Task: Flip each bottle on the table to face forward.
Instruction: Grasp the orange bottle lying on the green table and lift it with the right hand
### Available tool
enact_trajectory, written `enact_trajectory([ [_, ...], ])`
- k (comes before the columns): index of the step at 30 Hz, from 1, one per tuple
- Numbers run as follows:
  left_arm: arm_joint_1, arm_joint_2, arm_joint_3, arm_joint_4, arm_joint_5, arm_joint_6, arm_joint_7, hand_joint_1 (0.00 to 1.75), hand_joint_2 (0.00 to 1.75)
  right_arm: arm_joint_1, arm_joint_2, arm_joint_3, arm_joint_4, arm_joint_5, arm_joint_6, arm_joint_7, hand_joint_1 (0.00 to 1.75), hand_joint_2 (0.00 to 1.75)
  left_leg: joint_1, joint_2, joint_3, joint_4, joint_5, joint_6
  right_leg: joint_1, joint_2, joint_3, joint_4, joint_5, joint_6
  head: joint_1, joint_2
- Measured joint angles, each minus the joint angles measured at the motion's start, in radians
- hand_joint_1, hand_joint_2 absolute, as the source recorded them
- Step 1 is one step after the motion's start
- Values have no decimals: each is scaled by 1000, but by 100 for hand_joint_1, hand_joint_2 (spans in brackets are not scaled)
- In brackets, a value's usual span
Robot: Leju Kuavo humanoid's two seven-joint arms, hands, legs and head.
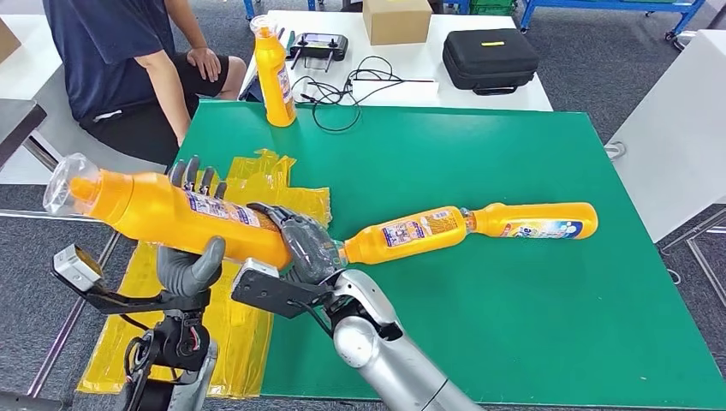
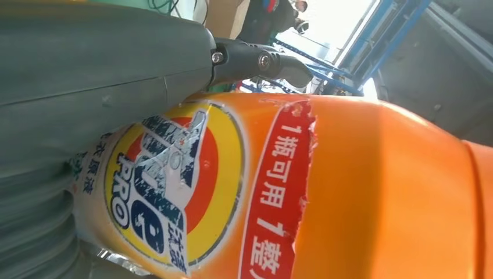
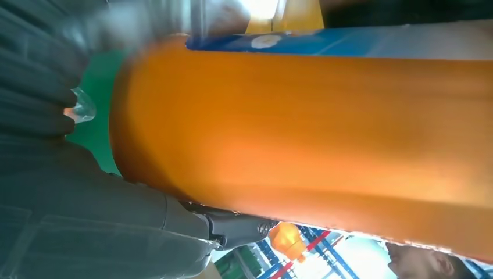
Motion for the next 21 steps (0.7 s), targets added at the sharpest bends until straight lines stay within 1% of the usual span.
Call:
enact_trajectory([
  [4,23,1,27,-27,-6,14,-2,0,175,7,-2,20,-7,0,18,2,175,175,0,0,0,0,0,0,0,0,0,0,0,0,0,0],
  [10,106,8,107,-118,-19,19,20,0,175,37,-18,79,-40,-1,59,8,175,175,0,1,-1,0,0,0,0,0,-1,0,0,0,0,0],
  [11,118,8,119,-131,-20,19,24,11,175,38,-20,89,-41,-1,64,9,175,175,0,1,-1,0,0,0,0,0,-2,0,0,0,0,0],
  [14,150,5,148,-164,-27,17,35,142,175,37,-24,117,-42,-12,75,12,175,175,0,1,-1,0,0,0,0,1,-3,0,0,0,0,0],
  [15,158,3,155,-173,-30,16,38,175,175,37,-25,124,-42,-18,77,13,175,175,0,1,-1,0,0,0,0,1,-3,0,0,0,0,0],
  [21,184,-13,179,-203,-38,12,44,175,175,35,-28,142,-41,-46,82,14,175,175,0,1,-1,0,0,0,0,0,-2,0,0,0,0,0],
])
